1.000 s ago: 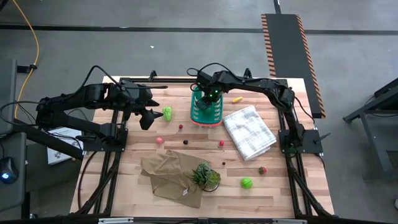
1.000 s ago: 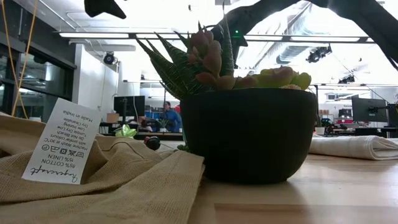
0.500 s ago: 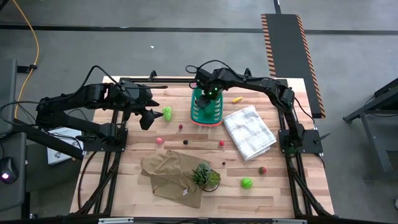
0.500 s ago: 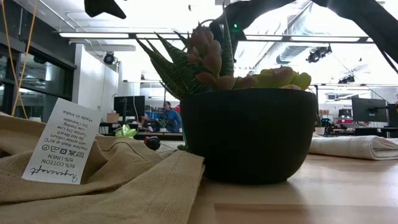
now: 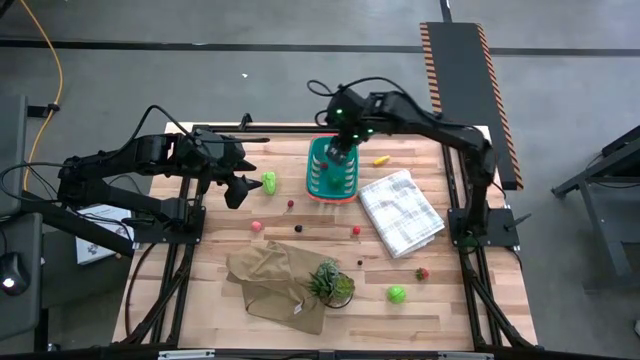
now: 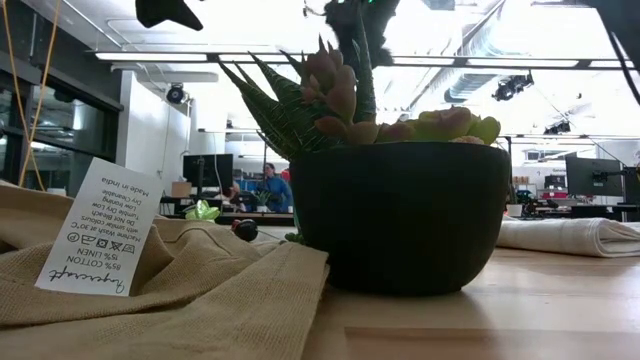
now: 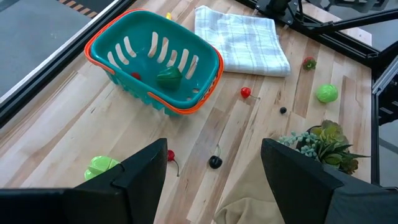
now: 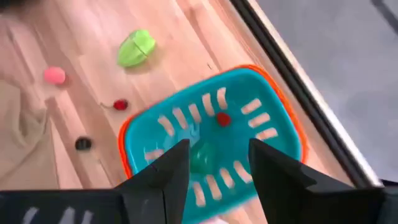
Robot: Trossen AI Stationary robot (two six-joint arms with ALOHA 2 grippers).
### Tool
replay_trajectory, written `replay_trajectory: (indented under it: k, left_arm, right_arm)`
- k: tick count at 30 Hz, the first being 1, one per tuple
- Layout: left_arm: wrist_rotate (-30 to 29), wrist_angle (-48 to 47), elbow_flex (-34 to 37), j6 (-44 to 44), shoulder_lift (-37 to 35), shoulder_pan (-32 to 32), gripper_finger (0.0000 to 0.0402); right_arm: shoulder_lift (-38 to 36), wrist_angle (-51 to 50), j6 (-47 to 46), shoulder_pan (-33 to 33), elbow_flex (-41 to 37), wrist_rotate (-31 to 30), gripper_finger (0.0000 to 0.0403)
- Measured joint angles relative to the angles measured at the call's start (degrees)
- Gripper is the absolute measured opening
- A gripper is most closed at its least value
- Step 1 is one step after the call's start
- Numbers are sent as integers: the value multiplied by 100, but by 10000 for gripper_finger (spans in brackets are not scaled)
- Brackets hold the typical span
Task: Pick and placing Produce into tupperware
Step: Put the red strawberry into the green basket
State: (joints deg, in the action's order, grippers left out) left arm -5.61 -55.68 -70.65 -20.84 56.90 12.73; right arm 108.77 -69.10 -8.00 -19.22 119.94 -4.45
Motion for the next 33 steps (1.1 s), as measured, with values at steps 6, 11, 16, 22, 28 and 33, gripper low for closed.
replay_trajectory:
  k: [6,11,16,22,28,33]
  left_arm:
    - [2,-2,0,0,0,0,248]
    - [56,-6,0,-42,0,0,248]
    - [81,-7,0,-44,0,0,248]
    - [79,-6,0,-44,0,0,248]
    - [71,70,0,-70,0,0,248]
    - [63,364,0,-418,21,0,248]
  right_arm:
    - [-680,-424,56,255,-90,-362,156]
    - [-1576,-125,-166,512,-1098,-598,156]
    - [-2860,546,-1027,788,-2904,-608,156]
    - [-4447,1025,-2537,1214,-4945,-594,156]
    - [-5684,1454,-3972,1827,-6243,-556,156]
    - [-6331,2116,-4465,2370,-6894,-351,156]
